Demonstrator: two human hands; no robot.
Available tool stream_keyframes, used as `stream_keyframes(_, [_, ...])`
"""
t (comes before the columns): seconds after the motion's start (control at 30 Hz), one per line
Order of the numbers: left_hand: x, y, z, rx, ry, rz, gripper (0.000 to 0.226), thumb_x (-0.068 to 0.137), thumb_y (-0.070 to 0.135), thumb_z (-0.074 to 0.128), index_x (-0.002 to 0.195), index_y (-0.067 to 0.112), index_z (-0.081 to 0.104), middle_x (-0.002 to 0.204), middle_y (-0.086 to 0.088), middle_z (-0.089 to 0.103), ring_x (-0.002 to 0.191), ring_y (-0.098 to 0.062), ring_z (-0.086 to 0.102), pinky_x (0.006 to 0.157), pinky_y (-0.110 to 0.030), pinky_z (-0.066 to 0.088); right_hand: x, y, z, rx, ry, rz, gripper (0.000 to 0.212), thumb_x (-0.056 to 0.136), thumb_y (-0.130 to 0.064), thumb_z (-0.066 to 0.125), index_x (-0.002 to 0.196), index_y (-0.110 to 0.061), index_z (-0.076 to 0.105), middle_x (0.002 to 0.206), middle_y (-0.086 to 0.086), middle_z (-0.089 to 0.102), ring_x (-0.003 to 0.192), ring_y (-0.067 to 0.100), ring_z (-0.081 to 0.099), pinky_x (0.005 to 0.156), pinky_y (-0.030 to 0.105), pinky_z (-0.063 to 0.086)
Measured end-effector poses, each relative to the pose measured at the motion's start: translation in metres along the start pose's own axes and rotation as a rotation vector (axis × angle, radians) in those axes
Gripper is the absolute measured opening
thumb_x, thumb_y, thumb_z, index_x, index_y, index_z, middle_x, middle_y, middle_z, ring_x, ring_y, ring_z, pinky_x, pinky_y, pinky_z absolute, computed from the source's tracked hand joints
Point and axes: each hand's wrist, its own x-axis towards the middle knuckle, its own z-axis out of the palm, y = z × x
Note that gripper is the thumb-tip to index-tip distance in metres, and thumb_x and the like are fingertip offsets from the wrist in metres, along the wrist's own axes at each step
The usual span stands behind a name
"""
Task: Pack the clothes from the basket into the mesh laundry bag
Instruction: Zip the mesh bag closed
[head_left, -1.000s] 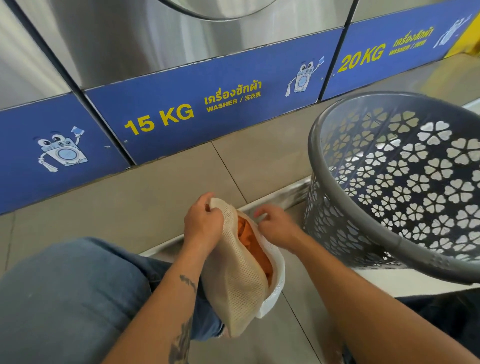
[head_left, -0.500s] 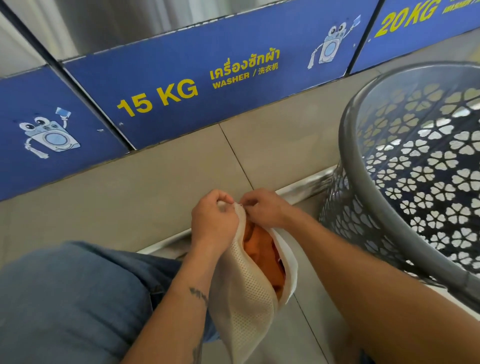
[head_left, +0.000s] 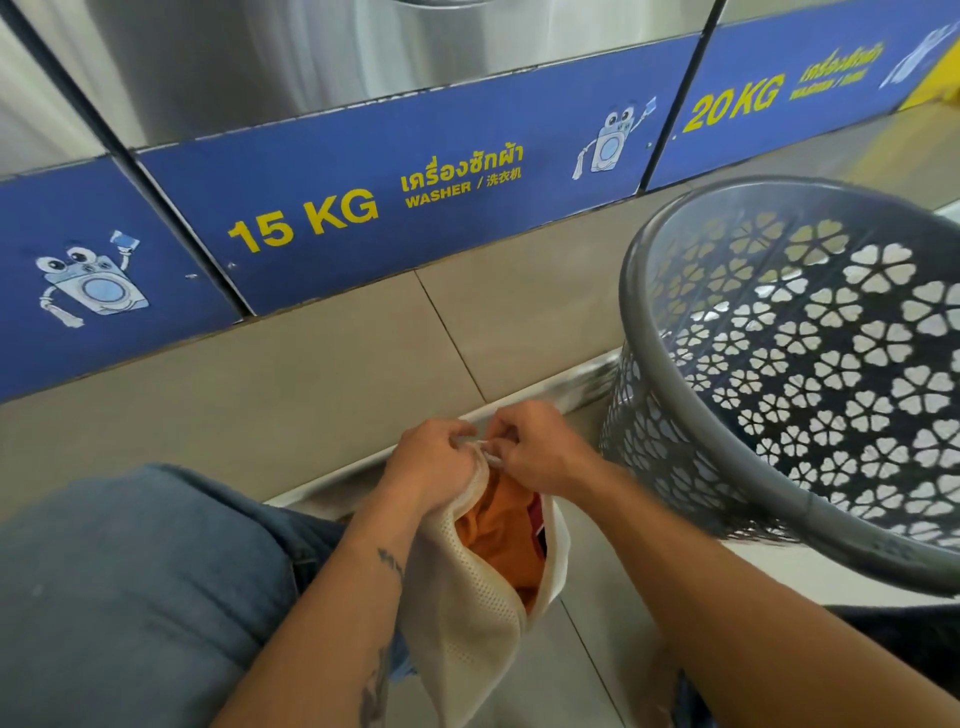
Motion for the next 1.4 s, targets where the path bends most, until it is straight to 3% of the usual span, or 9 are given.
stream_keyframes(0.13, [-0.006, 0.0, 0.005, 0.082, 0.067, 0.034, 0.028, 0.085, 0.024, 0.051, 0.103, 0.028, 0.072, 0.107, -0.001, 0.071, 0.094, -0.022, 0.064, 0.084, -0.034, 0.053, -0.008, -0.004, 0.001, -0.041, 0.011, 0.024, 0.011, 0.089, -0.015, 0.066, 0.082, -0.021, 0.072, 0.079, -0.006, 0.068, 0.077, 0.011, 0.064, 0.069, 0.034, 0.059])
stream_keyframes(0.33, [-0.002, -0.008, 0.002, 0.039, 0.271, -0.024, 0.022, 0.088, 0.02, 0.056, 0.099, 0.024, 0.076, 0.106, -0.002, 0.07, 0.09, -0.024, 0.062, 0.078, -0.03, 0.049, -0.019, -0.006, -0.002, -0.131, 0.035, 0.066, 0.011, 0.09, -0.015, 0.063, 0.081, -0.019, 0.069, 0.082, -0.001, 0.067, 0.076, 0.016, 0.064, 0.069, 0.042, 0.061])
stream_keyframes(0.53, [0.006, -0.019, -0.009, -0.027, 0.34, -0.081, 0.026, 0.086, 0.016, 0.053, 0.093, 0.022, 0.078, 0.1, -0.002, 0.073, 0.085, -0.024, 0.062, 0.073, -0.028, 0.047, -0.04, 0.012, -0.011, -0.221, 0.048, 0.102, 0.015, 0.09, -0.014, 0.062, 0.079, -0.024, 0.065, 0.079, -0.008, 0.067, 0.074, 0.014, 0.063, 0.069, 0.042, 0.059])
stream_keyframes(0.67, [0.005, -0.022, -0.011, -0.047, 0.343, -0.068, 0.024, 0.088, 0.014, 0.052, 0.091, 0.018, 0.076, 0.098, -0.005, 0.072, 0.081, -0.023, 0.061, 0.073, -0.029, 0.047, -0.061, 0.014, -0.013, -0.156, 0.033, 0.139, 0.014, 0.092, -0.018, 0.061, 0.08, -0.024, 0.065, 0.08, -0.007, 0.067, 0.074, 0.014, 0.064, 0.065, 0.037, 0.057])
stream_keyframes(0.83, [-0.011, -0.007, 0.0, 0.277, 0.348, 0.247, 0.024, 0.091, 0.02, 0.049, 0.107, 0.023, 0.066, 0.112, 0.0, 0.053, 0.102, -0.021, 0.047, 0.087, -0.037, 0.045, -0.075, 0.015, -0.008, 0.086, 0.127, 0.191, 0.012, 0.091, -0.018, 0.068, 0.079, -0.019, 0.068, 0.081, -0.001, 0.071, 0.077, 0.014, 0.067, 0.063, 0.027, 0.052])
stream_keyframes(0.9, [-0.023, 0.003, 0.011, 0.375, 0.29, 0.442, 0.031, 0.09, 0.02, 0.048, 0.115, 0.029, 0.063, 0.116, 0.006, 0.051, 0.108, -0.018, 0.044, 0.094, -0.038, 0.041, -0.079, 0.016, -0.006, 0.203, 0.171, 0.224, 0.01, 0.087, -0.018, 0.072, 0.078, -0.018, 0.069, 0.08, 0.001, 0.073, 0.077, 0.013, 0.067, 0.059, 0.019, 0.047])
stream_keyframes(0.97, [-0.032, 0.004, 0.025, 0.426, 0.192, 0.525, 0.035, 0.091, 0.021, 0.046, 0.121, 0.031, 0.061, 0.124, 0.011, 0.051, 0.115, -0.016, 0.042, 0.1, -0.041, 0.037, -0.082, 0.015, -0.005, 0.29, 0.214, 0.236, 0.008, 0.082, -0.013, 0.074, 0.076, -0.014, 0.07, 0.078, 0.004, 0.073, 0.071, 0.009, 0.064, 0.056, 0.014, 0.043])
stream_keyframes(1.17, [-0.029, -0.016, 0.033, 0.437, 0.198, 0.439, 0.026, 0.09, 0.026, 0.046, 0.1, 0.029, 0.069, 0.109, 0.007, 0.061, 0.106, -0.021, 0.051, 0.091, -0.041, 0.043, -0.086, 0.008, 0.003, 0.24, 0.155, 0.18, 0.012, 0.08, -0.011, 0.075, 0.072, -0.017, 0.071, 0.073, -0.004, 0.07, 0.069, 0.006, 0.063, 0.056, 0.014, 0.046])
stream_keyframes(1.4, [-0.006, -0.021, 0.004, 0.314, 0.294, 0.257, 0.021, 0.091, 0.019, 0.053, 0.093, 0.024, 0.073, 0.107, -0.005, 0.066, 0.1, -0.028, 0.058, 0.085, -0.034, 0.045, -0.091, 0.014, 0.002, 0.23, 0.059, 0.181, 0.018, 0.077, -0.013, 0.079, 0.065, -0.023, 0.069, 0.073, -0.003, 0.074, 0.076, 0.014, 0.071, 0.074, 0.038, 0.061])
